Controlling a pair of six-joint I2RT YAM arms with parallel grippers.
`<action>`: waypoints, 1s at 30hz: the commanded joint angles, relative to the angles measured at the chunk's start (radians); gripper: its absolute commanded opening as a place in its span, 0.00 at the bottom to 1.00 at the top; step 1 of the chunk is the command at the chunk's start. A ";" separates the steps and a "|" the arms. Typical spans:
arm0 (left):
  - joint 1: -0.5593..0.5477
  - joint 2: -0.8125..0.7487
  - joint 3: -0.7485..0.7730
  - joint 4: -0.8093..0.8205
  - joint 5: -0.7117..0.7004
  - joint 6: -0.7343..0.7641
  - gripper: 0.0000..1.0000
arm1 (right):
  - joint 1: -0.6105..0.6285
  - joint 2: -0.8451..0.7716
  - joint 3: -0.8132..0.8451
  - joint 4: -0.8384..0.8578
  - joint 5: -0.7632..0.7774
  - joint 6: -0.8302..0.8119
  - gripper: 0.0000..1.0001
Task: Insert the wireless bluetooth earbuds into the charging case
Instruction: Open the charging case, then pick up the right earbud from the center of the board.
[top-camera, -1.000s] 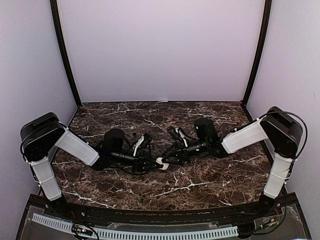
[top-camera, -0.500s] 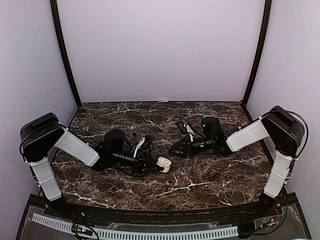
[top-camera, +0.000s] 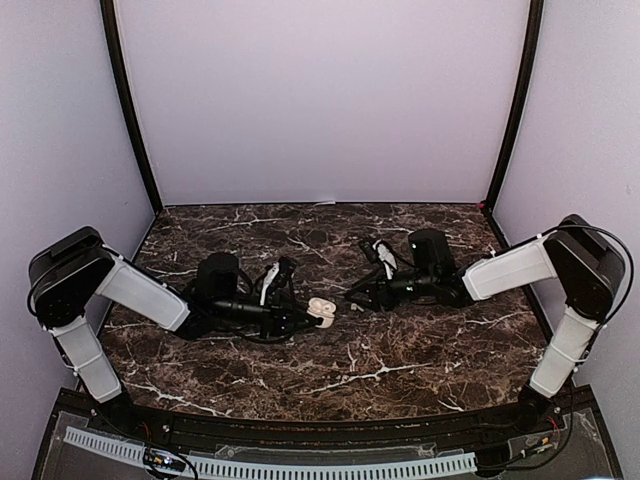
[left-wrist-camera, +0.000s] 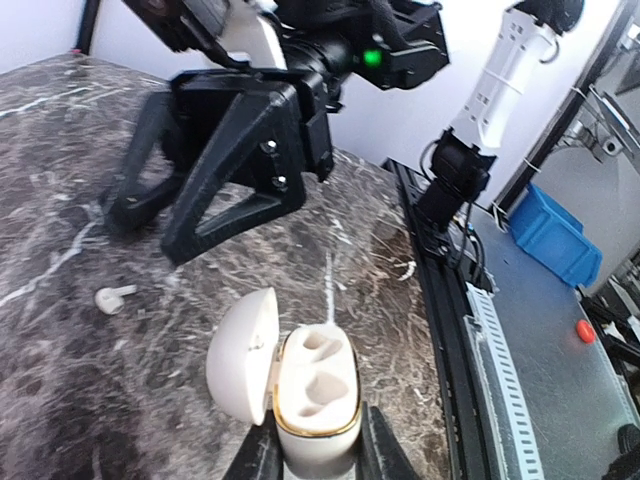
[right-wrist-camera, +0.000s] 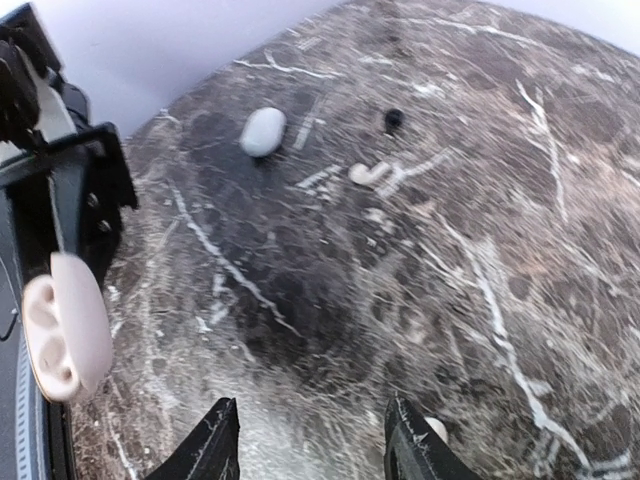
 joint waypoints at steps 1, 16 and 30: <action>0.072 -0.054 -0.055 0.091 -0.036 -0.069 0.13 | -0.005 -0.014 0.084 -0.244 0.166 -0.119 0.47; 0.122 -0.193 -0.160 0.091 -0.220 -0.084 0.11 | 0.001 0.169 0.542 -0.906 0.355 -0.154 0.37; 0.126 -0.208 -0.162 0.062 -0.224 -0.080 0.11 | 0.085 0.342 0.773 -1.116 0.482 -0.112 0.32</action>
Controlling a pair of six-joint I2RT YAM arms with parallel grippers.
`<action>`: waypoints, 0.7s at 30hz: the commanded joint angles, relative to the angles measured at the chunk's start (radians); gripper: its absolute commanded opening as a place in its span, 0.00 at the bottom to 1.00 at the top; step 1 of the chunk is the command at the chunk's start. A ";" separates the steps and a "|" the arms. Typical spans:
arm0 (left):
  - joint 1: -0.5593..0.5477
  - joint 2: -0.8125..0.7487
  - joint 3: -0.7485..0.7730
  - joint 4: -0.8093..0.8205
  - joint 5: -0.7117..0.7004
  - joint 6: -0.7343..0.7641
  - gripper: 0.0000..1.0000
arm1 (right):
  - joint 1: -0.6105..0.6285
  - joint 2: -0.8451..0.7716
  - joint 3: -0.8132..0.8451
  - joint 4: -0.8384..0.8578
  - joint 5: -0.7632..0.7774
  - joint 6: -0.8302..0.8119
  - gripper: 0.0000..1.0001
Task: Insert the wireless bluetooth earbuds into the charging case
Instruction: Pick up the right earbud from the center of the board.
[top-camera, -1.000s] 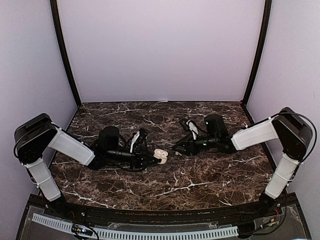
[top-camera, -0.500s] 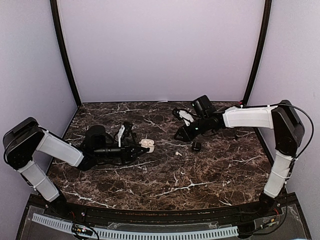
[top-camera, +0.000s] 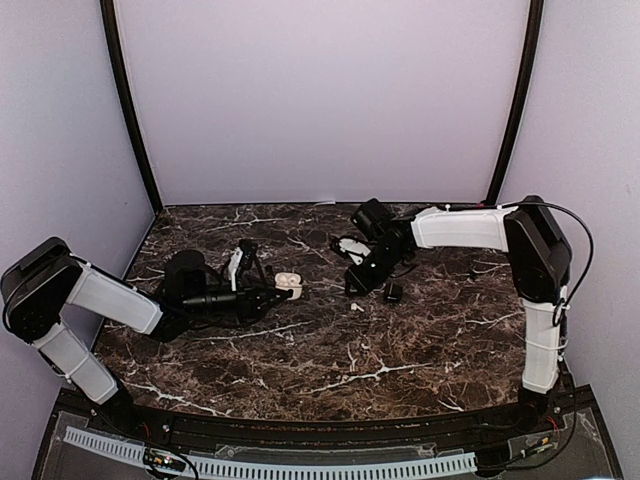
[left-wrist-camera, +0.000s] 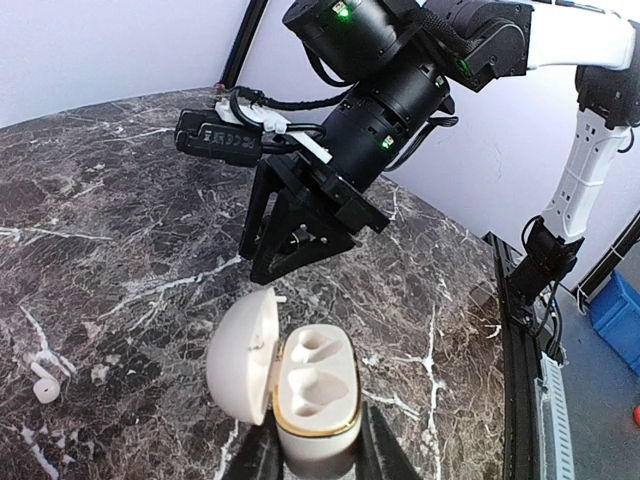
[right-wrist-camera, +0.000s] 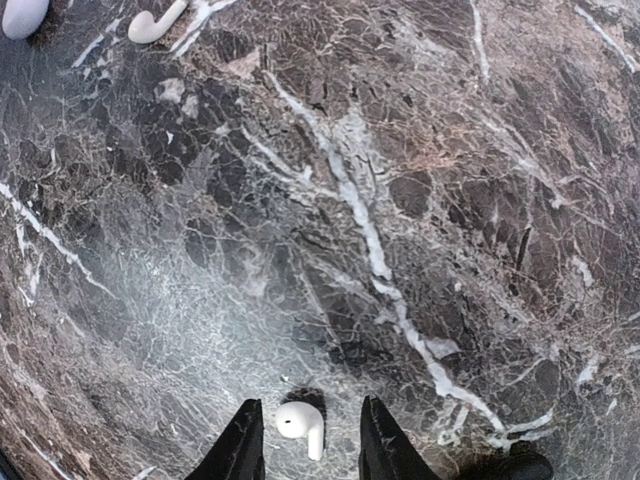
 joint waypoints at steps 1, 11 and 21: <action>0.003 -0.028 -0.007 0.007 -0.009 0.004 0.11 | 0.032 0.039 0.056 -0.076 0.061 0.030 0.32; 0.003 -0.030 -0.004 0.001 -0.005 0.007 0.11 | 0.071 0.098 0.093 -0.145 0.120 0.031 0.31; 0.003 -0.021 0.004 -0.009 0.005 0.006 0.11 | 0.090 0.126 0.108 -0.171 0.148 0.025 0.26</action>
